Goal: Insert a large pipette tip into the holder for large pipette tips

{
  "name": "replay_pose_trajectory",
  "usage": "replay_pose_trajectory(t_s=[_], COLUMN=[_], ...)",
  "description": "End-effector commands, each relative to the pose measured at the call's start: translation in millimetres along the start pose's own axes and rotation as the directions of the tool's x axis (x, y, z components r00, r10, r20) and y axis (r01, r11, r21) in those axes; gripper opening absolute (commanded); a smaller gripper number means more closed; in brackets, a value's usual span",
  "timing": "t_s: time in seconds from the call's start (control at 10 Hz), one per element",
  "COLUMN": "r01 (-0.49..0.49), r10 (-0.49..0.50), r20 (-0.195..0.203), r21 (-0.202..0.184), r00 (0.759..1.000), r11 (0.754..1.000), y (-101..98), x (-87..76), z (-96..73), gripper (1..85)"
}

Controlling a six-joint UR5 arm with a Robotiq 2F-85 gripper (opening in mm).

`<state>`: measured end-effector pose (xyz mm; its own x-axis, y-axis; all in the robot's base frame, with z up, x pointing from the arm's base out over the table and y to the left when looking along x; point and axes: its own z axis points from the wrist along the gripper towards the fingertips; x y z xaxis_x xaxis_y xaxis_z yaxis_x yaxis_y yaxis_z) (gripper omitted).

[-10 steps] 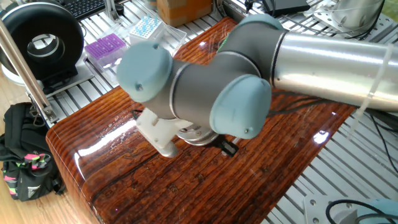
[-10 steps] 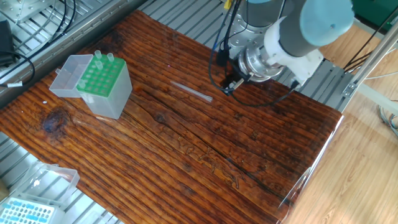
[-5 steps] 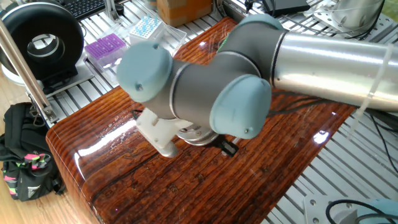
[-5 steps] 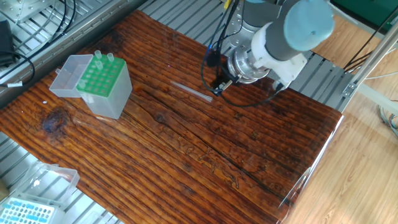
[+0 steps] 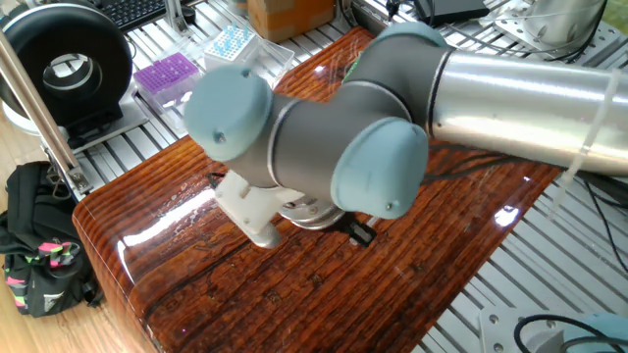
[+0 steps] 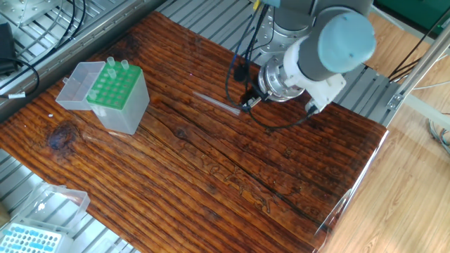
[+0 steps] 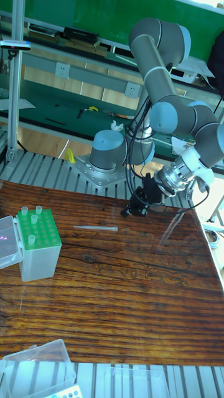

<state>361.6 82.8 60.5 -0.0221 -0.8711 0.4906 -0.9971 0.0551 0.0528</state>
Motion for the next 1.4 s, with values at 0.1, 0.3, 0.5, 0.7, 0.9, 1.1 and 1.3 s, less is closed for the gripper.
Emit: replay_pose_trajectory(t_s=[0.1,0.3,0.5,0.7,0.9,1.1,1.3], r01=[-0.040,-0.013,0.013,0.028,0.070,0.091,0.082], r10=[0.042,0.015,-0.008,-0.019,-0.064,-0.088,-0.078], r20=[-0.041,-0.042,-0.063,-0.095,-0.088,-0.061,-0.063], r21=[0.044,0.057,0.082,0.090,0.062,0.054,0.065], r00=[0.998,0.999,0.998,0.995,0.994,0.994,0.995], r11=[0.998,0.998,0.997,0.996,0.996,0.994,0.994], y=[-20.8,-27.0,-35.9,-41.7,-37.2,-35.5,-36.5], x=[-2.4,-4.7,-2.9,0.6,-4.7,-11.8,-12.8], z=[-2.5,4.9,11.6,19.7,25.1,24.7,31.2], gripper=[35.0,35.0,40.0,40.0,45.0,47.7,47.3])
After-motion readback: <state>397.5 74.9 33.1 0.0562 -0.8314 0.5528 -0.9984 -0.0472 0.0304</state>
